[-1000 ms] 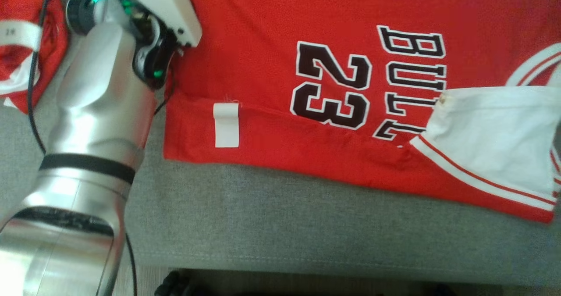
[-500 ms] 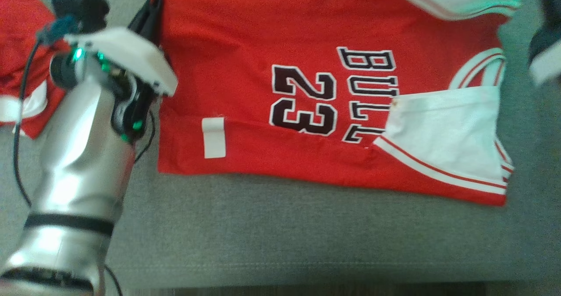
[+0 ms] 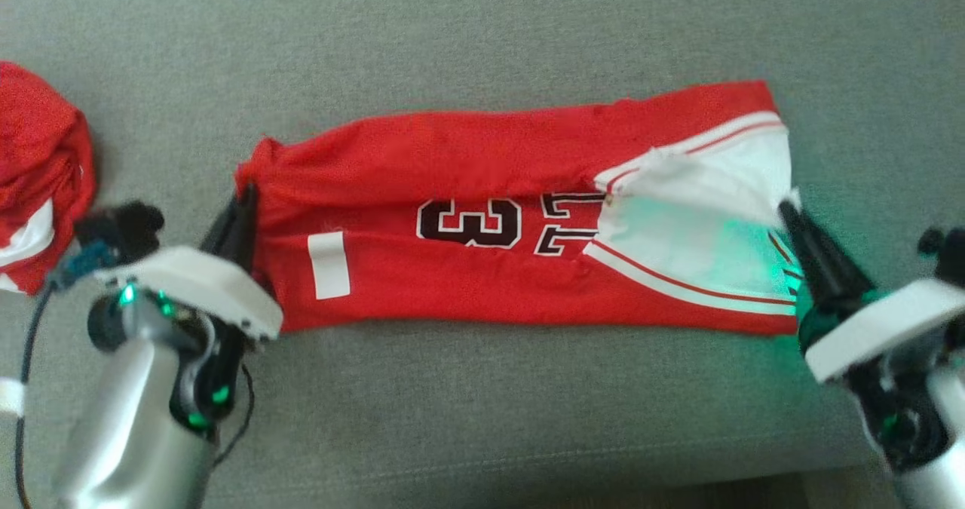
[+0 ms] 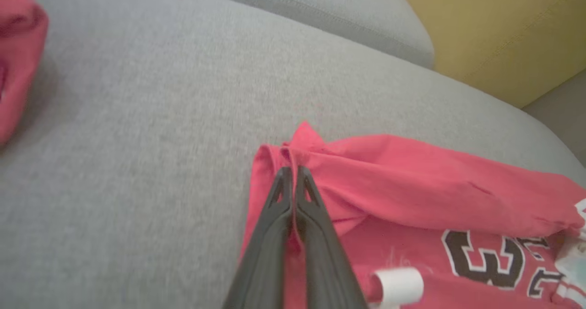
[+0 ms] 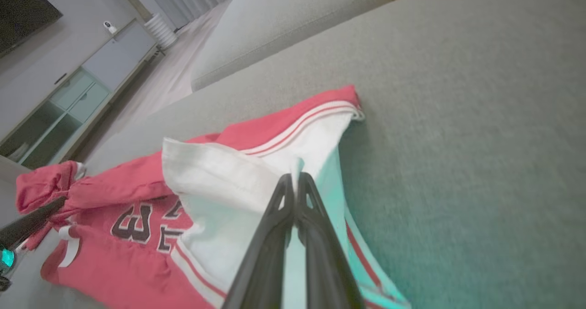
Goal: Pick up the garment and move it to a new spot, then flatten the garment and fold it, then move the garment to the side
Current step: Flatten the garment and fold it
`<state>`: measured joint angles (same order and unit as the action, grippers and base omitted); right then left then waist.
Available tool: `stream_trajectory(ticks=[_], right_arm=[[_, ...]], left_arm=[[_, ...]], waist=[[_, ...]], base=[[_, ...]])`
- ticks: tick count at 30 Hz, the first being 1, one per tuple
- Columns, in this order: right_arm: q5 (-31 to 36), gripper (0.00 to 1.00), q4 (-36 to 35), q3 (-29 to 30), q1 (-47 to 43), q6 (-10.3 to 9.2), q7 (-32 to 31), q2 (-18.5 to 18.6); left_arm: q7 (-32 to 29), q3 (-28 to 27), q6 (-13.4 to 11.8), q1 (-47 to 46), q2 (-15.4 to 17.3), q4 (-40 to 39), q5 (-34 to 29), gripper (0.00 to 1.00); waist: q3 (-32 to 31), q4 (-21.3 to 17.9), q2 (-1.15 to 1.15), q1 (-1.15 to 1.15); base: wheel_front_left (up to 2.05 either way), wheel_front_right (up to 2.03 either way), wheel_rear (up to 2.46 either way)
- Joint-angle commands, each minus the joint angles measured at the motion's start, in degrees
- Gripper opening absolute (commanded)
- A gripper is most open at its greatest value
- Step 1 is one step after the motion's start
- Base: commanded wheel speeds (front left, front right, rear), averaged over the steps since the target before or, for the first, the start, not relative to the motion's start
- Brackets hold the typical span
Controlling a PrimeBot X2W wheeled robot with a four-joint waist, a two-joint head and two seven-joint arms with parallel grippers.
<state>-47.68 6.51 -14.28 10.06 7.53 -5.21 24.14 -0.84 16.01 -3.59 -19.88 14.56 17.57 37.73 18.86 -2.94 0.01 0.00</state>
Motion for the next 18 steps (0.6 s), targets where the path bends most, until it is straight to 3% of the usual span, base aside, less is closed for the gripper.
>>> stream_trajectory(ticks=[1, 2, 3, 4, 12, 18], right_arm=[[1.1, 0.0, -2.2, 0.5, -2.0, -0.04, -0.7, -0.2], [1.4, 0.0, -2.4, 0.9, -3.0, -0.04, -0.8, -0.8], [2.0, 0.36, -2.5, 1.5, -3.8, -0.04, -0.6, -1.4], [2.7, 1.0, -2.4, 1.9, -4.6, -0.04, -0.6, -1.9], [16.0, 1.0, -6.5, 8.3, -7.1, -0.04, 6.7, -7.9], [23.8, 1.0, -12.7, 11.2, -8.4, -0.04, 7.4, -11.5]], left_arm=[[-0.9, -2.3, -0.7, 0.8, 2.3, -3.2, 0.8, 0.0], [-1.3, -2.3, -1.0, 1.8, 2.3, -3.9, 1.1, 0.0], [-1.5, -2.3, -1.4, 2.7, 2.3, -4.4, 1.1, 0.3], [-1.4, -2.2, -2.0, 3.5, 2.5, -4.7, 0.7, 1.0], [8.6, -1.8, -9.0, 9.0, 2.1, -7.6, -7.1, 1.0], [13.6, -0.2, -14.3, 11.3, 1.9, -13.0, -14.2, 1.0]], waist=[[-0.3, -0.3, -0.01, 0.0], [-0.4, -0.4, -0.01, 0.0], [-0.5, -0.4, -0.01, 0.0], [-0.6, -0.5, -0.01, 0.0], [-2.9, -1.5, -0.01, 0.0], [-4.8, -1.3, -0.01, 0.0]], base=[[0.0, 0.0, 0.0], [0.0, 0.0, 0.0], [0.0, 0.0, 0.0], [0.0, 0.0, 0.0], [0.0, 0.0, 0.0], [0.0, 0.0, 0.0]])
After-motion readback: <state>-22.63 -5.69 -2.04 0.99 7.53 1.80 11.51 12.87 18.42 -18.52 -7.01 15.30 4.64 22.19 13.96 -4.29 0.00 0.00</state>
